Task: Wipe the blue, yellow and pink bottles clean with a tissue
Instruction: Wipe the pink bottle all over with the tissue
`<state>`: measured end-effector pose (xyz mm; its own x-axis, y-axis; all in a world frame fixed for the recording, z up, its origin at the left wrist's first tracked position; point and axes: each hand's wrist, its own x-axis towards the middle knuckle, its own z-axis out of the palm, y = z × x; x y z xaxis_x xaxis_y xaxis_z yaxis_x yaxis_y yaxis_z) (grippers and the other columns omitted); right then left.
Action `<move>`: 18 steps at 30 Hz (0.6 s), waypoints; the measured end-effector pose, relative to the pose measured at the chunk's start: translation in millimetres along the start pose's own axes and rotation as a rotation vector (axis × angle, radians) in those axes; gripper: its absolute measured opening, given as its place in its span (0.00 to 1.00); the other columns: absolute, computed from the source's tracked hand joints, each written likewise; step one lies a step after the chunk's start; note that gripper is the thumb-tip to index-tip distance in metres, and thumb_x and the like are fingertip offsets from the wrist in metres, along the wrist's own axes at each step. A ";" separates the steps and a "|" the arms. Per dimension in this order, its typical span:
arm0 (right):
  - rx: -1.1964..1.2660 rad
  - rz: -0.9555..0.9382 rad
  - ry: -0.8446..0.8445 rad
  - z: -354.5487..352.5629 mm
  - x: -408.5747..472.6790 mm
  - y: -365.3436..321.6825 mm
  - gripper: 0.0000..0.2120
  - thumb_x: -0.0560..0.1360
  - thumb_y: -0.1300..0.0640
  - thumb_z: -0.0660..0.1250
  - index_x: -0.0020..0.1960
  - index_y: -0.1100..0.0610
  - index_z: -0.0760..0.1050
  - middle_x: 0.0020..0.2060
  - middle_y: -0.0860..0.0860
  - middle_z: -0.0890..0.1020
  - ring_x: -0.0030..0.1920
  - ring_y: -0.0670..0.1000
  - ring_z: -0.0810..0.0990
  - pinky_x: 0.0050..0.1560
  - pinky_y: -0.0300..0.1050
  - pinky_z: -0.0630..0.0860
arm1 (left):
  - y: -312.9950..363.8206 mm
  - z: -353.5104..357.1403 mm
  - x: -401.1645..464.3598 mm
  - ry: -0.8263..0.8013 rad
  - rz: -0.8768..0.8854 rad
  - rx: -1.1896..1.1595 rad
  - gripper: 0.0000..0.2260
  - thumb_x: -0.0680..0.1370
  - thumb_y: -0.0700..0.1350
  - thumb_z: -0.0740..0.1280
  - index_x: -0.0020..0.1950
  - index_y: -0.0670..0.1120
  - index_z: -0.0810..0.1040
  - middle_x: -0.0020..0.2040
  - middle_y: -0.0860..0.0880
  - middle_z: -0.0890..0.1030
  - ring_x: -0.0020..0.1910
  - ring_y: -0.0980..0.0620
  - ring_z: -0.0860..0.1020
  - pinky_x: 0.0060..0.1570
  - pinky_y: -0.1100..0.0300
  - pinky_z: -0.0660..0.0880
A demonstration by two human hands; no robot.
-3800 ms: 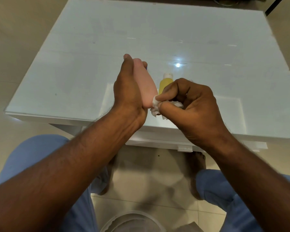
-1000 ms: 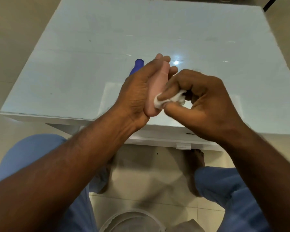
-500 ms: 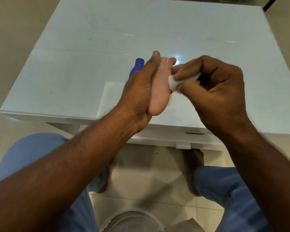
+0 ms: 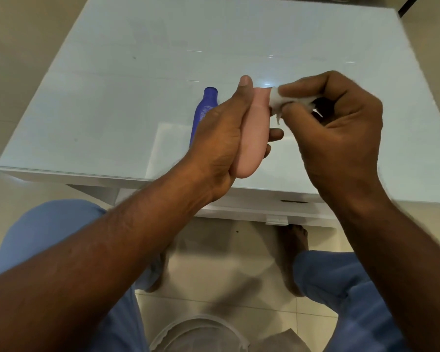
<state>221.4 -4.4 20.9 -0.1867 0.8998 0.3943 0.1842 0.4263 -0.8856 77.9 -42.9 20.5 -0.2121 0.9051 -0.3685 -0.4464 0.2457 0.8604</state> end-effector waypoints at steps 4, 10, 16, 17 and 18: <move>-0.027 0.052 -0.130 1.1 -4.3 1.3 0.08 0.76 0.66 0.74 0.47 0.53 0.85 0.46 0.52 0.89 0.50 0.53 0.88 0.49 0.56 0.86 | 1.2 -2.6 -0.1 0.024 -0.023 -0.026 0.22 0.84 0.58 0.61 0.70 0.45 0.78 0.54 0.38 0.86 0.39 0.50 0.83 0.36 0.58 0.81; -0.010 0.080 -0.020 1.5 -2.9 0.9 0.05 0.77 0.65 0.73 0.50 0.58 0.86 0.45 0.52 0.89 0.47 0.56 0.88 0.49 0.59 0.85 | 2.1 -3.8 2.3 0.016 0.024 0.039 0.25 0.83 0.60 0.63 0.73 0.45 0.75 0.52 0.40 0.83 0.38 0.49 0.83 0.40 0.55 0.81; -0.033 0.077 -0.147 2.1 -5.3 0.3 0.08 0.75 0.64 0.74 0.46 0.51 0.85 0.46 0.49 0.89 0.53 0.51 0.89 0.52 0.59 0.86 | 1.9 -6.5 5.5 0.056 0.021 0.012 0.36 0.80 0.62 0.67 0.82 0.47 0.62 0.63 0.40 0.83 0.41 0.50 0.85 0.38 0.57 0.80; -0.034 0.068 -0.128 1.2 -4.6 0.6 0.09 0.75 0.65 0.73 0.45 0.51 0.86 0.46 0.49 0.89 0.52 0.52 0.89 0.52 0.60 0.85 | 2.7 -6.3 4.1 0.050 0.028 0.026 0.34 0.80 0.61 0.66 0.81 0.47 0.64 0.62 0.40 0.83 0.41 0.50 0.85 0.39 0.56 0.81; -0.024 0.059 -0.087 0.4 -3.8 1.1 0.08 0.75 0.65 0.73 0.46 0.53 0.86 0.45 0.50 0.89 0.51 0.53 0.89 0.52 0.60 0.85 | 2.8 -6.1 3.6 0.038 0.035 0.033 0.31 0.81 0.61 0.65 0.79 0.46 0.68 0.60 0.40 0.83 0.40 0.49 0.84 0.39 0.55 0.81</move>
<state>222.0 -7.4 18.4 -0.2577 0.9124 0.3180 0.2204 0.3760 -0.9000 70.7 -41.0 19.4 -0.2604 0.8997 -0.3503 -0.4093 0.2258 0.8840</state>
